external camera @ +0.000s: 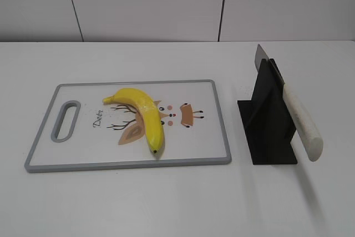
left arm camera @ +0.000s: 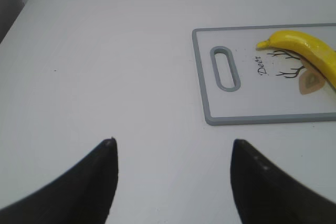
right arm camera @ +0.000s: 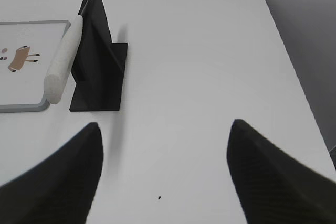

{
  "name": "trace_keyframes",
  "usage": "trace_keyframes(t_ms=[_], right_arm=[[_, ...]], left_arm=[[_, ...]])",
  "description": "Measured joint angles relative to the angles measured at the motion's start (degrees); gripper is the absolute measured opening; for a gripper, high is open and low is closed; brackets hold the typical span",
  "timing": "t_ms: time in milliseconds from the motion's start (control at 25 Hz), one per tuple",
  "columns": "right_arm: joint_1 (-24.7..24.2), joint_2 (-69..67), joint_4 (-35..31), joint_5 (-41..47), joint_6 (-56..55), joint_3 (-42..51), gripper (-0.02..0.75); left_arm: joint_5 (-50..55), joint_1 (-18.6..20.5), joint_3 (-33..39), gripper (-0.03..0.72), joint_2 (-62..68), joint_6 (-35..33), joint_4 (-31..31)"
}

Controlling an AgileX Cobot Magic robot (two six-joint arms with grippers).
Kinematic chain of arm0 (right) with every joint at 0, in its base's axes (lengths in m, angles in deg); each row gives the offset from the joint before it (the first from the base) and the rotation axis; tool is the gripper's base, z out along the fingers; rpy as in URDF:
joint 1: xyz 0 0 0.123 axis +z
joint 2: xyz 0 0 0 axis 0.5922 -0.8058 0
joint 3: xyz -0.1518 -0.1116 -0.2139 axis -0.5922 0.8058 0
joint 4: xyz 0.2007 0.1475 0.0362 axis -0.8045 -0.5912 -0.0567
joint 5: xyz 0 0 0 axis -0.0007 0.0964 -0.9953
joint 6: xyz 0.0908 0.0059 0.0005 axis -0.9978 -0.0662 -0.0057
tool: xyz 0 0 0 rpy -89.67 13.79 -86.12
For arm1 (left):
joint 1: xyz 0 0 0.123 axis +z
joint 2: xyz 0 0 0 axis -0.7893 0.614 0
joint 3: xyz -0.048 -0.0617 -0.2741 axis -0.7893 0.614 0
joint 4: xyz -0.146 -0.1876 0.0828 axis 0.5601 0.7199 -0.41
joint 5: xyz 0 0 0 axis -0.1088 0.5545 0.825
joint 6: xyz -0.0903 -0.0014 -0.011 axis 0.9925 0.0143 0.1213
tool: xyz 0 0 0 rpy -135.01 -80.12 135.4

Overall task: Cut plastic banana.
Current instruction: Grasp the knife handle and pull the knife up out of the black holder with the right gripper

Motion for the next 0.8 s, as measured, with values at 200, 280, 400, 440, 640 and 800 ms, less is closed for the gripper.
trace_keyframes(t_ms=[200,280,400,440,640,800], right_arm=[[0.0,0.0,0.0,0.0,0.0,0.0,0.564],[0.0,0.0,0.0,0.0,0.0,0.0,0.564],[0.0,0.0,0.0,0.0,0.0,0.0,0.564],[0.0,0.0,0.0,0.0,0.0,0.0,0.564],[0.0,0.0,0.0,0.0,0.0,0.0,0.564],[0.0,0.0,0.0,0.0,0.0,0.0,0.564]], left_arm=[[0.0,0.0,0.0,0.625,0.0,0.0,0.0],[0.0,0.0,0.0,0.623,0.0,0.0,0.0],[0.0,0.0,0.0,0.619,0.0,0.0,0.0],[0.0,0.0,0.0,0.615,0.0,0.0,0.0],[0.0,0.0,0.0,0.604,0.0,0.0,0.0],[0.0,0.0,0.0,0.595,0.0,0.0,0.0]])
